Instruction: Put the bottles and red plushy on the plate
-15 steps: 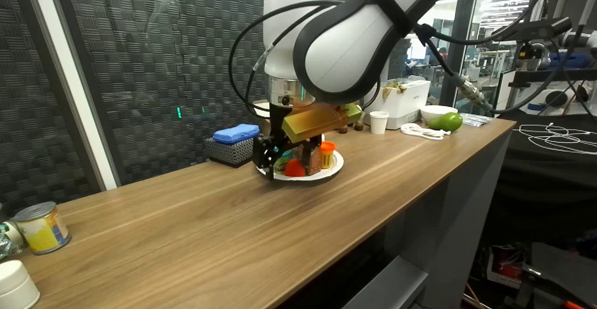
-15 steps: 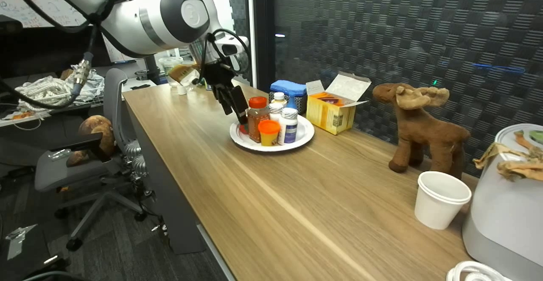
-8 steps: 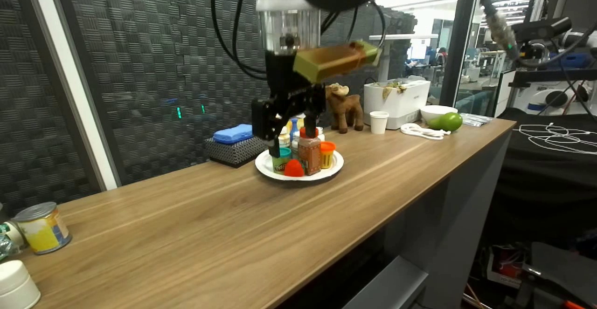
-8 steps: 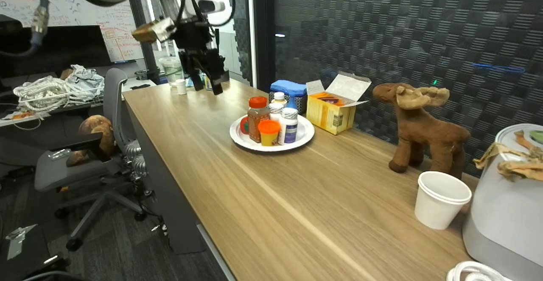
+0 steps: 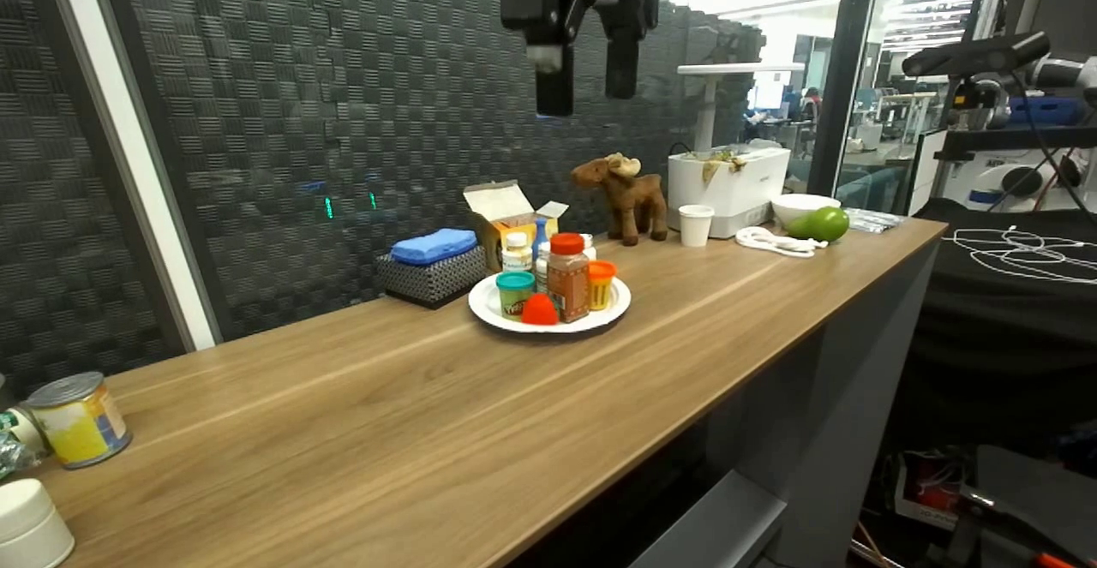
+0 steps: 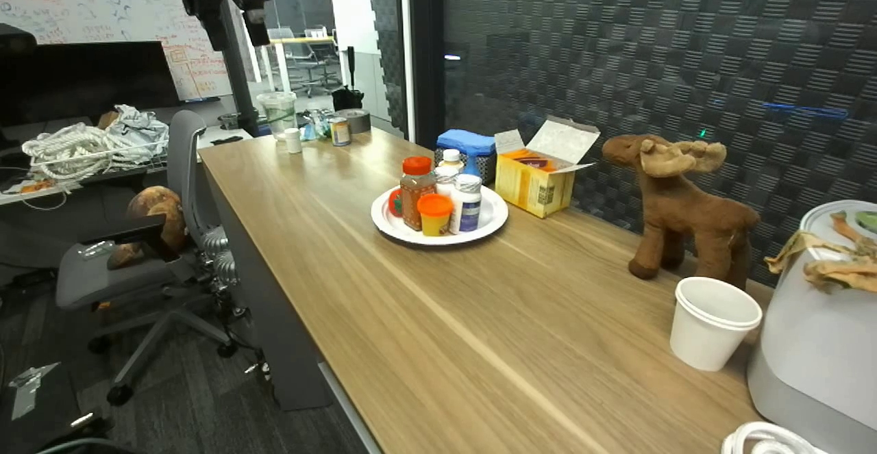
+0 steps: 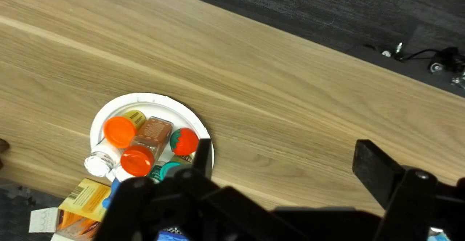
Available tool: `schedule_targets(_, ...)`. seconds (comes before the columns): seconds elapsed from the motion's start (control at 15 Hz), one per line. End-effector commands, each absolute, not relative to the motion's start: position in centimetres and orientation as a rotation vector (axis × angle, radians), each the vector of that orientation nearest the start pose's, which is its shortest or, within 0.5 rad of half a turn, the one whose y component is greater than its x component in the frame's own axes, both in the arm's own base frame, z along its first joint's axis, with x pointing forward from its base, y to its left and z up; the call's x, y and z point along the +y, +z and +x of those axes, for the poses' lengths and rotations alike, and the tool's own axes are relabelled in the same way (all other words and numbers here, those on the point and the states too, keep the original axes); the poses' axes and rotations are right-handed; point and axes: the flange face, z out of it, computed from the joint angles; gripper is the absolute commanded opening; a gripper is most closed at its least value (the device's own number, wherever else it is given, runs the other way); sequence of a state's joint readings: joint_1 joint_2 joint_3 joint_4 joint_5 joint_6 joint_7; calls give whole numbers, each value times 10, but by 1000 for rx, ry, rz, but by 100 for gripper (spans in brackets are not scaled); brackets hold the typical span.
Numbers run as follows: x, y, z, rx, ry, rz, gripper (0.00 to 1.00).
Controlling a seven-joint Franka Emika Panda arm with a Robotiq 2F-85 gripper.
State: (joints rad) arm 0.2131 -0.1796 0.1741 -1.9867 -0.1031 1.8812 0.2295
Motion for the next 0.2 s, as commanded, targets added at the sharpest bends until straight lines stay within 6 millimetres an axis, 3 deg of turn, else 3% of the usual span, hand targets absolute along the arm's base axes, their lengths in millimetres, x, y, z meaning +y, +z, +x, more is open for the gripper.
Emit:
schedule_targets(0.0,191,551,473,-306,-176,-3225,100)
schedule_targets(0.13,190,548,471,-316,-164,-3227,100)
